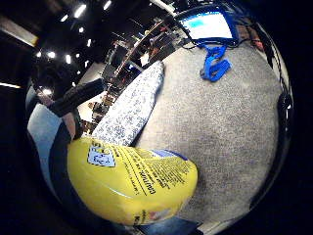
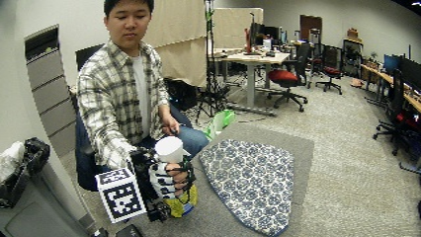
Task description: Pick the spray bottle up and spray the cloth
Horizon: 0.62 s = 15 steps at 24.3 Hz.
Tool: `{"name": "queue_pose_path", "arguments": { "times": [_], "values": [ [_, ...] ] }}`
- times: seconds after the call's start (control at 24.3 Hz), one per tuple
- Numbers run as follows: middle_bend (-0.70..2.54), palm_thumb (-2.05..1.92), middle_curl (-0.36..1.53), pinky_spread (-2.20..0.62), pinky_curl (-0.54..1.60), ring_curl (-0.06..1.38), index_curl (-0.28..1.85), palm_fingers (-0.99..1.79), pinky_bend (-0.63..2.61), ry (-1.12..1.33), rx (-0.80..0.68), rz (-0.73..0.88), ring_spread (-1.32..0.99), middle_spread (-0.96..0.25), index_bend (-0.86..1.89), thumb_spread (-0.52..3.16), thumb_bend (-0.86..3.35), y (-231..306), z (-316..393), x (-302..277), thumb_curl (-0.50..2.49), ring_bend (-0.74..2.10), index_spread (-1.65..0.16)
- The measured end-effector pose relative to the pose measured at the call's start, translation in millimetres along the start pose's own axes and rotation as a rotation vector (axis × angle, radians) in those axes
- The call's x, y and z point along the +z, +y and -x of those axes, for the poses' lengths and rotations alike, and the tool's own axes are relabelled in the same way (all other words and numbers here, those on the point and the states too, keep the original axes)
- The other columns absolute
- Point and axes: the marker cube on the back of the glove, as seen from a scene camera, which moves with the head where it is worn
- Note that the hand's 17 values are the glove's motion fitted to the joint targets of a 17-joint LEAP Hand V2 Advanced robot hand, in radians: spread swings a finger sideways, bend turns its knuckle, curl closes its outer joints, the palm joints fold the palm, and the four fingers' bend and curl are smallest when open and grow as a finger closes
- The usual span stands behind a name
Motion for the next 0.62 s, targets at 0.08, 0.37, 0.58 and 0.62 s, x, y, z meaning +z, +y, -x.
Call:
{"name": "queue_pose_path", "arguments": {
  "times": [0.08,0.37,0.58,0.62],
  "values": [
    [0.55,1.06,0.47,-0.14,0.31,0.42,0.38,1.28,0.52,0.008,-0.002,-0.001,-0.21,-0.14,0.35,0.25,-0.03,-2.1,1.2,-0.1,0.67,0.59,-0.27],
    [0.55,1.06,0.48,-0.16,0.32,0.43,0.42,1.28,0.51,0.03,-0.04,0.002,-0.22,-0.14,0.33,0.17,-0.03,-26.4,52.7,1.5,0.7,0.59,-0.27],
    [0.55,1.05,0.49,-0.17,0.33,0.44,0.44,1.28,0.5,0.087,-0.133,0.032,-0.22,-0.14,0.32,0.14,-0.03,-55.0,111.4,3.5,0.71,0.58,-0.28],
    [0.55,1.05,0.49,-0.17,0.33,0.44,0.45,1.28,0.5,0.099,-0.149,0.042,-0.22,-0.14,0.31,0.13,-0.03,-60.1,120.3,4.5,0.71,0.58,-0.28]
  ]
}}
